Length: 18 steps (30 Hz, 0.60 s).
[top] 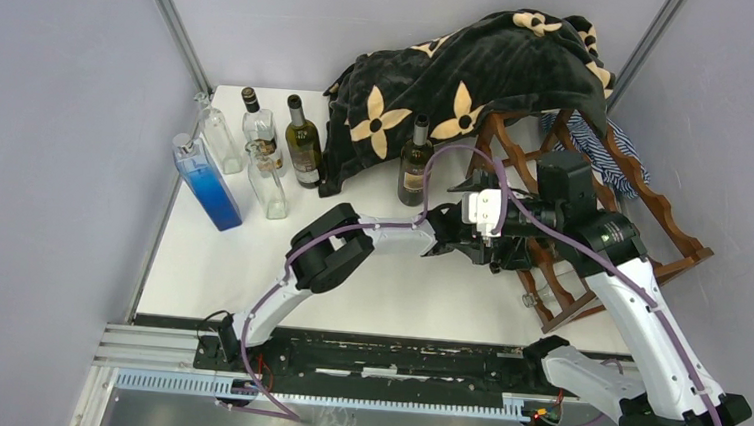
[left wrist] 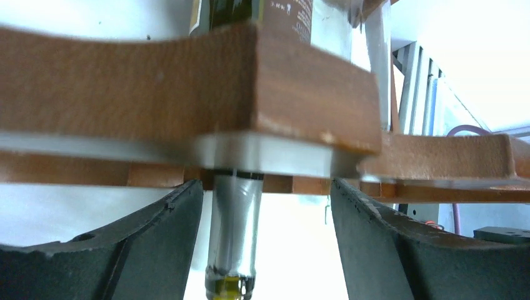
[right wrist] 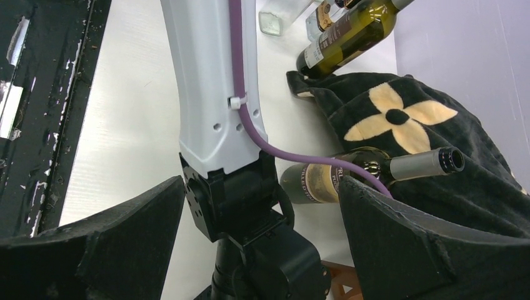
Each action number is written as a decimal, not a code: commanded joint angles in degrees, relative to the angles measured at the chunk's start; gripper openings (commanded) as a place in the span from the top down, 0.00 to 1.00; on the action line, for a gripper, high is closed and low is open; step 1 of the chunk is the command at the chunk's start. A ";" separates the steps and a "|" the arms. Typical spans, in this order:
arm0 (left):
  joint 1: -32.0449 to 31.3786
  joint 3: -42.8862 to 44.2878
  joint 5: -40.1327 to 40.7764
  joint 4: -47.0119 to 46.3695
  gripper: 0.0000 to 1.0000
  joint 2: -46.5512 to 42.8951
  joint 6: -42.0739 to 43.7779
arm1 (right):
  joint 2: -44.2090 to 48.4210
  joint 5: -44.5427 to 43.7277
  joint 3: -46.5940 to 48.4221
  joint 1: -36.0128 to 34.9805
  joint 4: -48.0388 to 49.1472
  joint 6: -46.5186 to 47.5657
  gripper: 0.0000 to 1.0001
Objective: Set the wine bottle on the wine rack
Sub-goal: Place the wine bottle in the wine rack.
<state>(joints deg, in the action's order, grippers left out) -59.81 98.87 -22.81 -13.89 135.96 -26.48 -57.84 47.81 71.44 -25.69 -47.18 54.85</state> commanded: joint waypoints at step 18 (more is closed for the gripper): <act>-4.28 -23.32 13.54 0.76 0.25 -25.85 7.43 | 3.16 3.38 0.38 1.48 -2.47 1.63 0.02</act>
<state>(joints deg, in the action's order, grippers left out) -61.89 78.74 -14.57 -13.13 117.12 -24.34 -56.38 48.14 71.31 -24.86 -48.10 55.29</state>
